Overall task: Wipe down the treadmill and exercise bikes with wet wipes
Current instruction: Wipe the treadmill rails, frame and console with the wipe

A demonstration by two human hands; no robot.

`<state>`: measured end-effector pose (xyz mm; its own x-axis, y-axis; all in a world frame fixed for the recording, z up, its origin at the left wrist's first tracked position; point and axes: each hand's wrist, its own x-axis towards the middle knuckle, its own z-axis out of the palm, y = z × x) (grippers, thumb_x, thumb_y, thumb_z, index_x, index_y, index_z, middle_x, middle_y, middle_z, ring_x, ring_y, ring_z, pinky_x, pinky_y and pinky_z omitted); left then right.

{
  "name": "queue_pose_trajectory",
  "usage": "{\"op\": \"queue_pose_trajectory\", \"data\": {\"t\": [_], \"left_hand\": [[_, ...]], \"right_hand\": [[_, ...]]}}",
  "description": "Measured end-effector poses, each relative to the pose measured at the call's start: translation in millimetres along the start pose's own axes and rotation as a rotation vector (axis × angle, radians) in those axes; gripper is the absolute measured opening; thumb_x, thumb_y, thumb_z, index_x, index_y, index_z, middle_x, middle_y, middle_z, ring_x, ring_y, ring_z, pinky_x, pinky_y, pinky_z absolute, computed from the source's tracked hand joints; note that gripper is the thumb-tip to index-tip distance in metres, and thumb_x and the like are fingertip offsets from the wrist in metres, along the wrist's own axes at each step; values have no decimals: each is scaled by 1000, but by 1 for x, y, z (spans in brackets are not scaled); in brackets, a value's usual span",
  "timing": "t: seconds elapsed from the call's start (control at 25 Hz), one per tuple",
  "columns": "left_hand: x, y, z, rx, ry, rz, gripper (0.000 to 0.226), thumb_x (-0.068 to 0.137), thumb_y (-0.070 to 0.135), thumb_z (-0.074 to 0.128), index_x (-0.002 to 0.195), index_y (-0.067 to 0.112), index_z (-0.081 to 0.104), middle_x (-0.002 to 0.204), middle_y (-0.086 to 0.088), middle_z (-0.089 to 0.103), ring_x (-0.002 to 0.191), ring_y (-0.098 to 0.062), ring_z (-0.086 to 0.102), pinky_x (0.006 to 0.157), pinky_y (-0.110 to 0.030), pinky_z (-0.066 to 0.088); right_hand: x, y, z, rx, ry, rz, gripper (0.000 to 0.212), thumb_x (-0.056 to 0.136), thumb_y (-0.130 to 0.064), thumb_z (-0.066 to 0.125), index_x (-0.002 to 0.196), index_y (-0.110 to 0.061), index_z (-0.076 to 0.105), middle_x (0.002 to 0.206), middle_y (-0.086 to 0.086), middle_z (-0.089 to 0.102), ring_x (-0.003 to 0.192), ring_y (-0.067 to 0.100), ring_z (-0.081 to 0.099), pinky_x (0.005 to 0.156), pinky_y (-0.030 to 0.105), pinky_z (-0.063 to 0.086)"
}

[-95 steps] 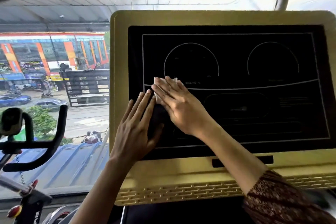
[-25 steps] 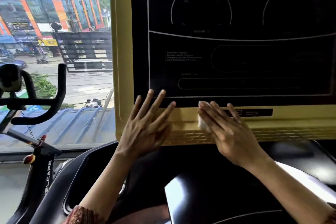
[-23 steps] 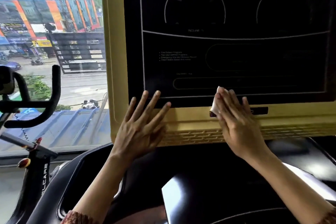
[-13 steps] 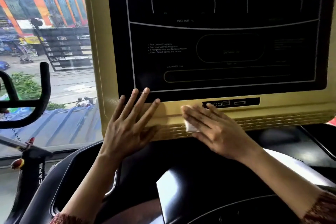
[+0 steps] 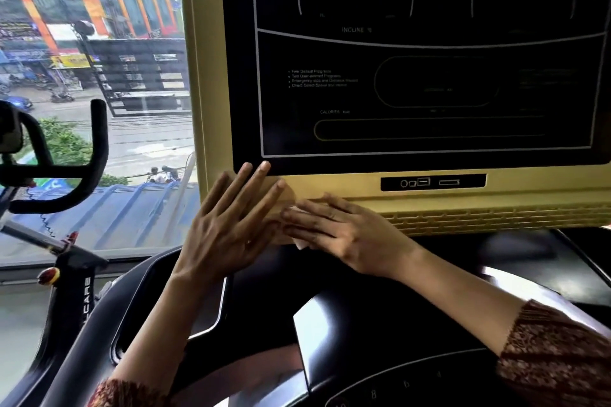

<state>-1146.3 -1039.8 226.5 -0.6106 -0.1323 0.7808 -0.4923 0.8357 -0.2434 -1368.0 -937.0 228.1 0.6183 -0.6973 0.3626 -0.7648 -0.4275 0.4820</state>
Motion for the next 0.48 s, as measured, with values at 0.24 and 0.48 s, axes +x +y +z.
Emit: {"op": "queue_pose_trajectory", "data": {"t": [0.24, 0.48], "left_hand": [[-36, -18, -10, 85, -49, -85, 57, 92, 33, 51, 144, 14, 39, 152, -11, 31, 145, -22, 22, 119, -44, 16], [-44, -28, -16, 59, -78, -119, 55, 95, 36, 45, 145, 15, 35, 152, -13, 31, 146, -23, 19, 119, -44, 15]], "right_hand": [[-52, 19, -15, 38, -55, 78, 46, 105, -30, 27, 145, -11, 38, 154, 7, 30, 145, 23, 23, 118, 39, 20], [13, -13, 3, 12, 26, 3, 51, 96, -18, 41, 146, -10, 36, 154, 8, 29, 144, 24, 23, 119, 37, 15]]}}
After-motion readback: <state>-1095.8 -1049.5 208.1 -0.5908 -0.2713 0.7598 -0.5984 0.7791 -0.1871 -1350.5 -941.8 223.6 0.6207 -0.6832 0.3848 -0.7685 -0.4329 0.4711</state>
